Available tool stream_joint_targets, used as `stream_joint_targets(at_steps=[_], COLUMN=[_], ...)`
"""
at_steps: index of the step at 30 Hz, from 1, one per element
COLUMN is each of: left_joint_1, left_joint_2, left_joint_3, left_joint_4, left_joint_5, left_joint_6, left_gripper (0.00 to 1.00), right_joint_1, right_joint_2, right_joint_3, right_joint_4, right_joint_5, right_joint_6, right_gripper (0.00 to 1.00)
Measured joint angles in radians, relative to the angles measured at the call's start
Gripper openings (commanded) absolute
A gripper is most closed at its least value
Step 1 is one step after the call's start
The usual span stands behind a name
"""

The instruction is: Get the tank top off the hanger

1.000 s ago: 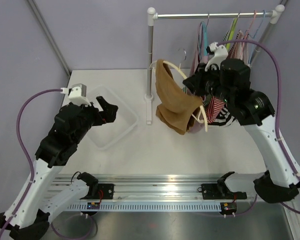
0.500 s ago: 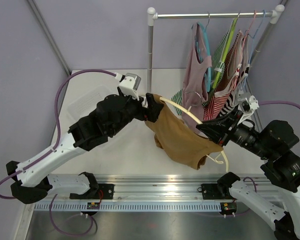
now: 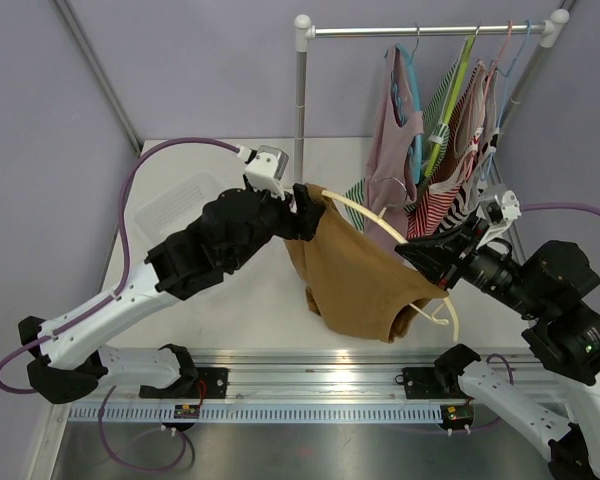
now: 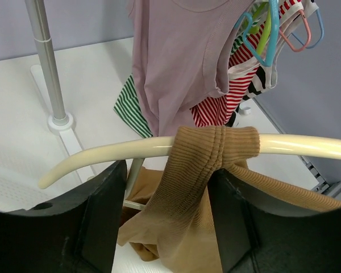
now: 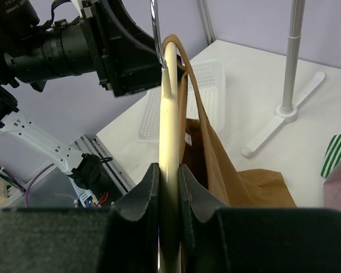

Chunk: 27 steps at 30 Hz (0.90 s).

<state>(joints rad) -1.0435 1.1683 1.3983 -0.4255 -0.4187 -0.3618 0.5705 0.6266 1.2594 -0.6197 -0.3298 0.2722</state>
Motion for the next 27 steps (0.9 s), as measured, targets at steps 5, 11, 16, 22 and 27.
stream_joint_targets(at_steps=[5, 11, 16, 22, 27], left_joint_1=[-0.024, -0.049, -0.059, -0.060, -0.060], left_joint_2=[0.000, 0.000, 0.013, 0.060, 0.097], left_joint_3=[0.000, 0.000, 0.006, 0.015, 0.028], left_joint_4=[0.011, 0.010, 0.014, 0.037, 0.045], left_joint_5=[0.018, -0.008, -0.021, -0.039, -0.072], left_joint_6=[-0.005, 0.002, 0.015, 0.019, 0.022], left_gripper=[0.93, 0.83, 0.78, 0.66, 0.49], right_joint_1=[0.000, 0.000, 0.000, 0.000, 0.000], right_joint_2=[0.028, 0.074, 0.081, 0.069, 0.059], right_joint_3=[-0.006, -0.020, -0.020, -0.020, -0.030], right_joint_4=[0.006, 0.000, 0.000, 0.000, 0.003], right_joint_5=[0.055, 0.126, 0.129, 0.105, 0.078], right_joint_6=[-0.013, -0.027, -0.029, -0.030, -0.037], right_gripper=[0.00, 0.00, 0.00, 0.00, 0.00])
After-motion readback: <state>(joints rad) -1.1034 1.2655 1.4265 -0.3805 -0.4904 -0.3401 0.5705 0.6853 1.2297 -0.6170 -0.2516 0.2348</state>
